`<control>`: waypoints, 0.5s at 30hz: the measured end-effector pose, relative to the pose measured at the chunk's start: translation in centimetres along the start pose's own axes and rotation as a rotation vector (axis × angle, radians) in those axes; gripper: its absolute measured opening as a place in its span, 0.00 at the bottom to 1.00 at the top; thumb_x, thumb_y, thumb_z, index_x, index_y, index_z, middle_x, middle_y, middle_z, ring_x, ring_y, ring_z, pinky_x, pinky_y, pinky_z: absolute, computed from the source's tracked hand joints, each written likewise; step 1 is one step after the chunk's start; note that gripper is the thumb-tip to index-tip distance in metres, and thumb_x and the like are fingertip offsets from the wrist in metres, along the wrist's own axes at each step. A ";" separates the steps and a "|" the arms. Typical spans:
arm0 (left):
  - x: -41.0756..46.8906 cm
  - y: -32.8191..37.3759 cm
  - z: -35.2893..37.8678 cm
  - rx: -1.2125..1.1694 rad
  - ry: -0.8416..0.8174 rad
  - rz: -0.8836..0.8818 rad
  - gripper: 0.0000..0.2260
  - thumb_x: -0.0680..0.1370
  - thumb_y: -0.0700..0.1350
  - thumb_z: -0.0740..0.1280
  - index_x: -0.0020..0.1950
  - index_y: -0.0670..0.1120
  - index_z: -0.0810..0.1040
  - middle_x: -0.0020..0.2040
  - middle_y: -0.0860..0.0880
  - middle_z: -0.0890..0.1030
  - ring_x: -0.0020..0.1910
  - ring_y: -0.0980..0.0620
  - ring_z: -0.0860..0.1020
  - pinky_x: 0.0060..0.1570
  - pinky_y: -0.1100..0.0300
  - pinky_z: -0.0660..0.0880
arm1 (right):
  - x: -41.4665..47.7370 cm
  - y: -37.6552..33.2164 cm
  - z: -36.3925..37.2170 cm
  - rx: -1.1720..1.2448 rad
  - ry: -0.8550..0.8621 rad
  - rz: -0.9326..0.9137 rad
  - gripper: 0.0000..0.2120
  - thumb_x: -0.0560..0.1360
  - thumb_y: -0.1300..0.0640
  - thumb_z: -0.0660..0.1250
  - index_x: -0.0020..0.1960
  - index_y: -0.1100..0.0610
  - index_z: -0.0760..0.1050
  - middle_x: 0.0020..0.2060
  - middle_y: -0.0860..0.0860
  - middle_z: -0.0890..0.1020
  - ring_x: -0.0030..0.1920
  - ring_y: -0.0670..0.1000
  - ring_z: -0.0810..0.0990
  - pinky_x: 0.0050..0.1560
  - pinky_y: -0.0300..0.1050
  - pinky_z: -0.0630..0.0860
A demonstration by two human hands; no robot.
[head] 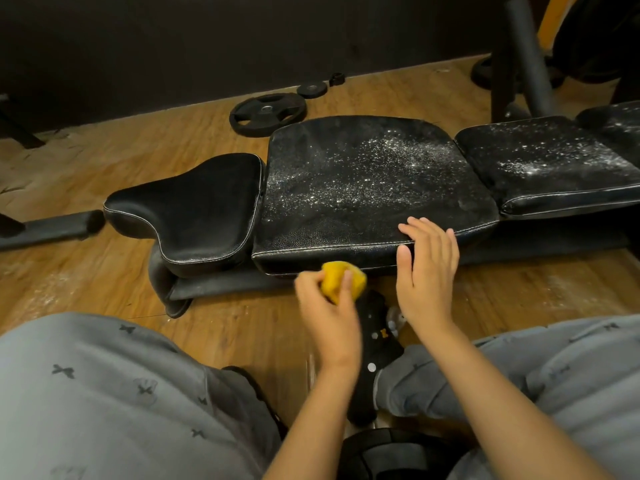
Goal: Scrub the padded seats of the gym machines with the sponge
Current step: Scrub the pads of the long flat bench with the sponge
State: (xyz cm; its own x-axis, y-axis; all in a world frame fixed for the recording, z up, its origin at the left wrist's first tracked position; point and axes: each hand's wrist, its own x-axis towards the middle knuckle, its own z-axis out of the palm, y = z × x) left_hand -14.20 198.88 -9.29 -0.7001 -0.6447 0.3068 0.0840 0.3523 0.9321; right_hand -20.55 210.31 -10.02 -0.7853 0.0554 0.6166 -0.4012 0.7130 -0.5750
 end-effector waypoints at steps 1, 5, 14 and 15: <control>-0.6 0.7 0.7 0.008 -0.072 0.024 0.10 0.75 0.45 0.72 0.44 0.48 0.70 0.43 0.49 0.73 0.41 0.59 0.71 0.44 0.65 0.70 | 0.0 0.1 -0.2 0.001 -0.016 -0.005 0.16 0.81 0.55 0.53 0.64 0.57 0.72 0.65 0.51 0.75 0.70 0.50 0.66 0.76 0.49 0.48; -0.5 1.6 1.0 0.038 -0.122 0.117 0.10 0.73 0.39 0.74 0.43 0.45 0.73 0.43 0.51 0.73 0.42 0.63 0.72 0.43 0.74 0.66 | 0.3 1.2 -1.7 0.044 -0.121 -0.056 0.17 0.81 0.57 0.53 0.67 0.55 0.71 0.67 0.50 0.73 0.72 0.47 0.65 0.77 0.45 0.47; 2.7 2.1 -1.5 -0.088 0.156 -0.051 0.11 0.73 0.47 0.74 0.43 0.56 0.71 0.46 0.43 0.78 0.45 0.47 0.77 0.50 0.48 0.76 | -0.8 -1.6 -2.8 0.187 0.034 0.026 0.13 0.77 0.57 0.62 0.59 0.60 0.75 0.56 0.53 0.76 0.61 0.49 0.70 0.65 0.43 0.66; 2.6 2.4 -1.4 -0.094 0.138 -0.066 0.11 0.72 0.48 0.74 0.43 0.55 0.72 0.45 0.44 0.79 0.45 0.47 0.77 0.50 0.47 0.76 | -1.3 -2.9 -2.9 0.218 0.035 0.000 0.12 0.76 0.56 0.63 0.57 0.60 0.76 0.53 0.52 0.76 0.58 0.48 0.71 0.62 0.41 0.67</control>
State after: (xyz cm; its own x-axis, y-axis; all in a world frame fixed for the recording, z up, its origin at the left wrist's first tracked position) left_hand -14.80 197.13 -5.99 -0.6029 -0.7536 0.2619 0.1114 0.2455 0.9630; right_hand -16.96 210.26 -7.62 -0.7701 0.0818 0.6327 -0.4968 0.5452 -0.6752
